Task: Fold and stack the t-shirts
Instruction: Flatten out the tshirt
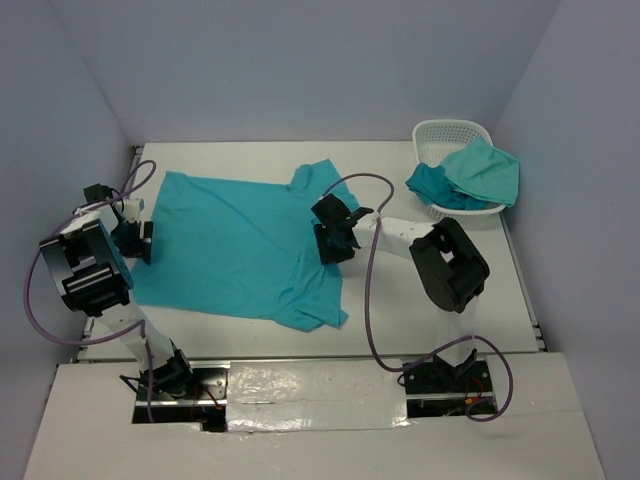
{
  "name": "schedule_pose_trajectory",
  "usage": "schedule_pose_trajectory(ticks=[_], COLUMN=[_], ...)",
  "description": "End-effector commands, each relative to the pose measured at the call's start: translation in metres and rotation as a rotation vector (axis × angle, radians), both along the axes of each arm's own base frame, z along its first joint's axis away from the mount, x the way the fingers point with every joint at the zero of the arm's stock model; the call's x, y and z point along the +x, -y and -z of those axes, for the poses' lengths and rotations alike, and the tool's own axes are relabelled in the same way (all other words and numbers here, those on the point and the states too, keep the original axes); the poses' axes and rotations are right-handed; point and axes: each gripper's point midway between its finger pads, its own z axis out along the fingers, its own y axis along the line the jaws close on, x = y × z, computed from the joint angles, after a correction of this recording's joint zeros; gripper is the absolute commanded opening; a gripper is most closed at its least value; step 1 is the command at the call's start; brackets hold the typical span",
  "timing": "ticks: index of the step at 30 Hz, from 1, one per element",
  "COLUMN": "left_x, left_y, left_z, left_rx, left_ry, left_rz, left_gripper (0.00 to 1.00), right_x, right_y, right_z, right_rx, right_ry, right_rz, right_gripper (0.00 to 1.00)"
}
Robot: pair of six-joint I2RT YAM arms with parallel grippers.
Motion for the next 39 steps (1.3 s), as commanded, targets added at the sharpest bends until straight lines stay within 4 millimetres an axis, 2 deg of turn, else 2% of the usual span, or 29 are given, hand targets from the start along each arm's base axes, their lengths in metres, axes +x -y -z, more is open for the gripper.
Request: schedule_pose_trajectory(ticks=[1, 2, 4, 5, 6, 7, 8, 9, 10, 11, 14, 17, 18, 20, 22, 24, 25, 26, 28, 29, 30, 32, 33, 34, 35, 36, 37, 38, 39], left_x=[-0.009, -0.011, -0.014, -0.018, -0.019, -0.021, -0.025, -0.026, -0.027, -0.031, -0.038, -0.046, -0.047, -0.053, -0.057, -0.062, -0.063, -0.066, -0.062, -0.063, -0.060, -0.044, -0.042, -0.022, -0.010, 0.016, 0.031, 0.047, 0.066], left_y=[0.006, 0.007, 0.010, 0.014, 0.015, 0.016, 0.020, 0.021, 0.022, 0.024, 0.027, 0.030, 0.031, 0.035, 0.038, 0.043, 0.046, 0.048, 0.051, 0.053, 0.055, 0.053, 0.054, 0.046, 0.044, 0.034, 0.031, 0.029, 0.036], left_z=[0.026, 0.028, 0.031, 0.034, 0.036, 0.037, 0.040, 0.041, 0.042, 0.044, 0.047, 0.048, 0.047, 0.047, 0.047, 0.046, 0.045, 0.044, 0.035, 0.030, 0.026, 0.003, -0.005, -0.028, -0.042, -0.069, -0.083, -0.095, -0.105], left_rx=[-0.029, -0.036, -0.045, -0.057, -0.059, -0.064, -0.074, -0.077, -0.080, -0.084, -0.088, -0.082, -0.084, -0.090, -0.098, -0.116, -0.123, -0.135, -0.147, -0.160, -0.167, -0.170, -0.180, -0.157, -0.153, -0.122, -0.120, -0.118, -0.122], left_ry=[-0.032, -0.038, -0.044, -0.053, -0.055, -0.056, -0.065, -0.061, -0.065, -0.071, -0.087, -0.097, -0.096, -0.101, -0.107, -0.116, -0.112, -0.119, -0.096, -0.097, -0.088, -0.025, -0.018, 0.057, 0.100, 0.188, 0.237, 0.282, 0.315], left_rz=[-0.009, -0.011, -0.016, -0.016, -0.018, -0.022, -0.024, -0.026, -0.027, -0.029, -0.019, -0.003, 0.001, 0.009, 0.017, 0.030, 0.038, 0.042, 0.060, 0.066, 0.070, 0.080, 0.080, 0.085, 0.081, 0.091, 0.099, 0.111, 0.153], left_gripper=[0.85, 0.85, 0.85, 0.85, 0.85, 0.85, 0.85, 0.85, 0.84, 0.84, 0.84, 0.84, 0.84, 0.84, 0.84, 0.84, 0.84, 0.84, 0.85, 0.85, 0.86, 0.87, 0.88, 0.88, 0.88, 0.88, 0.87, 0.87, 0.86], right_x=[-0.028, -0.028, -0.034, -0.028, -0.027, -0.036, -0.032, -0.034, -0.045, -0.046, -0.063, -0.087, -0.101, -0.111, -0.127, -0.136, -0.135, -0.139, -0.125, -0.125, -0.107, -0.092, -0.063, -0.049, -0.019, -0.002, 0.016, 0.047, 0.063], right_y=[0.029, 0.033, 0.045, 0.051, 0.053, 0.060, 0.064, 0.066, 0.069, 0.069, 0.074, 0.081, 0.087, 0.087, 0.092, 0.093, 0.093, 0.097, 0.103, 0.109, 0.110, 0.118, 0.116, 0.118, 0.108, 0.106, 0.100, 0.084, 0.075], right_z=[0.046, 0.047, 0.048, 0.034, 0.029, 0.030, 0.017, 0.014, 0.016, 0.008, 0.010, 0.008, 0.013, 0.007, 0.012, 0.010, 0.006, 0.005, -0.008, -0.013, -0.028, -0.048, -0.078, -0.088, -0.122, -0.121, -0.132, -0.167, -0.170], right_rx=[-0.096, -0.090, -0.059, -0.018, 0.009, 0.026, 0.067, 0.096, 0.123, 0.154, 0.182, 0.218, 0.214, 0.255, 0.254, 0.271, 0.273, 0.253, 0.218, 0.188, 0.174, 0.147, 0.145, 0.117, 0.152, 0.109, 0.111, 0.159, 0.169], right_ry=[-0.120, -0.131, -0.157, -0.128, -0.112, -0.131, -0.111, -0.115, -0.154, -0.147, -0.193, -0.273, -0.304, -0.325, -0.373, -0.404, -0.391, -0.396, -0.325, -0.317, -0.247, -0.195, -0.081, -0.044, 0.053, 0.070, 0.105, 0.189, 0.196], right_rz=[0.080, 0.106, 0.188, 0.227, 0.253, 0.282, 0.308, 0.324, 0.345, 0.355, 0.385, 0.459, 0.483, 0.522, 0.547, 0.553, 0.550, 0.547, 0.519, 0.509, 0.479, 0.470, 0.430, 0.417, 0.391, 0.335, 0.307, 0.266, 0.235], right_gripper=[0.37, 0.19, 0.05, 0.00, 0.00, 0.00, 0.00, 0.00, 0.00, 0.00, 0.00, 0.00, 0.00, 0.00, 0.00, 0.06, 0.21, 0.31, 0.40, 0.42, 0.45, 0.51, 0.52, 0.52, 0.52, 0.49, 0.46, 0.43, 0.40])
